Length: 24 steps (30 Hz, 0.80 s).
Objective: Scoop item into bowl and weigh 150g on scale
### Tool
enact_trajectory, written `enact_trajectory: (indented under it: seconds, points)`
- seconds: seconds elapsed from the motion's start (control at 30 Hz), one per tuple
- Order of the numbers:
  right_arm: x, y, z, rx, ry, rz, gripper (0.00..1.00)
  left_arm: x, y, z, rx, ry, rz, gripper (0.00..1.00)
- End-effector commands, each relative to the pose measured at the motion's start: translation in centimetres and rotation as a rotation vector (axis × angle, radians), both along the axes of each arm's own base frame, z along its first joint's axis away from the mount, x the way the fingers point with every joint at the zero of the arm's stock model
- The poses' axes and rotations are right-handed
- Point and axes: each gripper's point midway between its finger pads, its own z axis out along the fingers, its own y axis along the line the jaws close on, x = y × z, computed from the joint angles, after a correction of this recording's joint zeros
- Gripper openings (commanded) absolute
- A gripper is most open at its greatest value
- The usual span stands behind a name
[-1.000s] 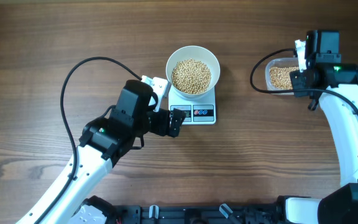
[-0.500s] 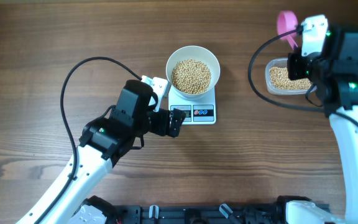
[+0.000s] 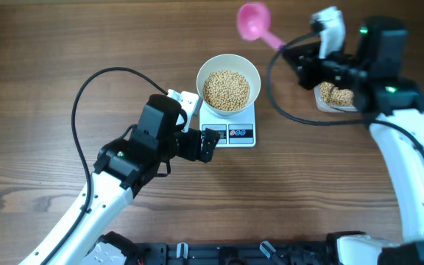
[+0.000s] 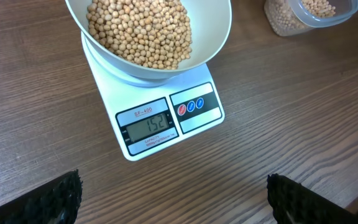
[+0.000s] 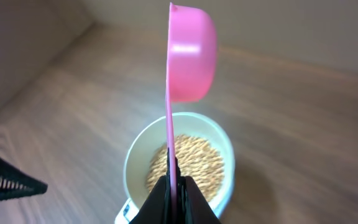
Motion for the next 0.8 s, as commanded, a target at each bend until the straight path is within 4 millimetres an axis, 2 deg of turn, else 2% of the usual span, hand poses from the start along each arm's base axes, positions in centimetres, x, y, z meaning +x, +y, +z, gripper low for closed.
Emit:
enact_trajectory:
  seconds: [0.0, 0.1, 0.13, 0.23, 0.47, 0.67, 0.77]
  points:
    - [0.4, 1.9, -1.1, -0.072, -0.007, 0.014, 0.04, 0.0, 0.0, -0.1, 0.014, -0.009, -0.015, 1.0]
    - [0.3, 2.7, -2.7, -0.231, -0.05, 0.034, 0.04, 0.0, 0.0, -0.1, 0.014, -0.009, -0.015, 1.0]
    - [0.5, 2.6, -3.5, -0.337, -0.077, 0.014, 0.04, 0.0, 0.0, -0.1, 0.014, -0.009, -0.015, 1.0]
    - [0.7, 2.5, -4.1, -0.447, -0.108, -0.005, 0.04, 0.0, 0.0, -0.1, 0.014, -0.009, -0.015, 1.0]
    - [0.1, 4.4, -7.5, -0.491, -0.039, 0.073, 0.04, 0.0, 0.0, -0.1, 0.014, -0.009, -0.015, 1.0]
    - [0.0, 4.4, -8.5, -0.52, -0.03, 0.102, 0.04, 0.0, 0.0, -0.1, 0.014, -0.009, -0.015, 1.0]
    - [0.0, 3.7, -9.5, -0.583, -0.023, 0.11, 0.04, 0.0, 0.0, -0.1, 0.014, -0.009, -0.015, 1.0]
